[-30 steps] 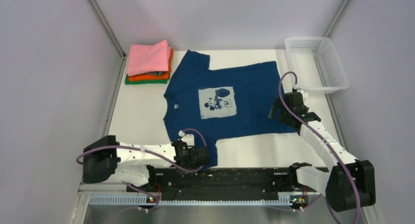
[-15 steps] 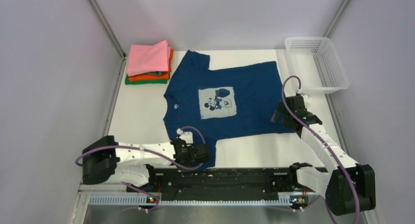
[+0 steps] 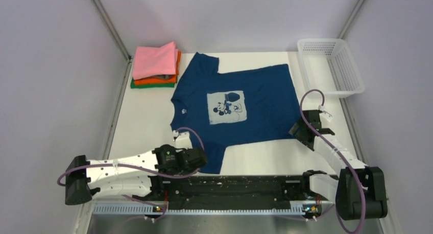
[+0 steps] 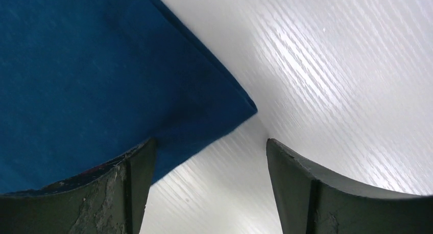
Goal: Fold and stack the t-shirts
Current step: Grab the side of the flattened tshirt closest away from the robot with both arms
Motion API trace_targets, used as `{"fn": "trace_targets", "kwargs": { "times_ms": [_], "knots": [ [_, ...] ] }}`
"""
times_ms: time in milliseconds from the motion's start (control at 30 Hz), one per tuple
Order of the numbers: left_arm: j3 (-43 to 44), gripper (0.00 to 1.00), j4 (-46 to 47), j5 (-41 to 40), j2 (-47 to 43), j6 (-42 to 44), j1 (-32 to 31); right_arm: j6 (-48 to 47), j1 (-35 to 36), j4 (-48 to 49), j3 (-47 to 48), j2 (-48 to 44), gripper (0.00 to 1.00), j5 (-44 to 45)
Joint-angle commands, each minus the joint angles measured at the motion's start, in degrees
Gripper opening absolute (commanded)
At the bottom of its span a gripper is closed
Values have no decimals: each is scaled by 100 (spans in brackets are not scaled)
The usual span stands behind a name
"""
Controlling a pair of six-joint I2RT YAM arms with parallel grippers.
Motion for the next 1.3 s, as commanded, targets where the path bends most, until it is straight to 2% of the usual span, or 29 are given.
{"fn": "trace_targets", "kwargs": {
  "times_ms": [0,167,333,433,633,733,867,967,1033,1100,1133,1267],
  "knots": [
    [-12,0,6,82,-118,-91,21,461,-74,899,11,565,77,10],
    [-101,0,116,266,-214,-152,21,386,-79,922,81,793,76,-179],
    [-119,0,28,271,-288,-277,21,74,-103,222,199,273,77,-50],
    [-89,0,2,271,-317,-310,25,105,-147,294,129,53,77,-31],
    [-98,0,-10,315,-322,-362,21,110,-175,502,239,631,76,-148],
    [-129,0,26,360,-332,-380,21,144,-170,609,226,883,73,-209],
    [-144,0,63,344,-343,-403,21,251,-173,645,161,941,61,-126],
    [-100,0,26,325,-322,-409,21,306,-175,622,111,760,48,-50],
    [-75,0,-5,317,-318,-398,21,337,-175,660,29,625,32,-19],
    [-34,0,-10,309,-317,-335,21,312,-175,709,-19,566,5,-96],
    [4,0,-37,312,-315,-314,21,301,-175,673,-22,537,0,-127],
    [97,0,-194,476,-356,-250,21,306,-175,291,-29,299,0,-53]
  ]
}}
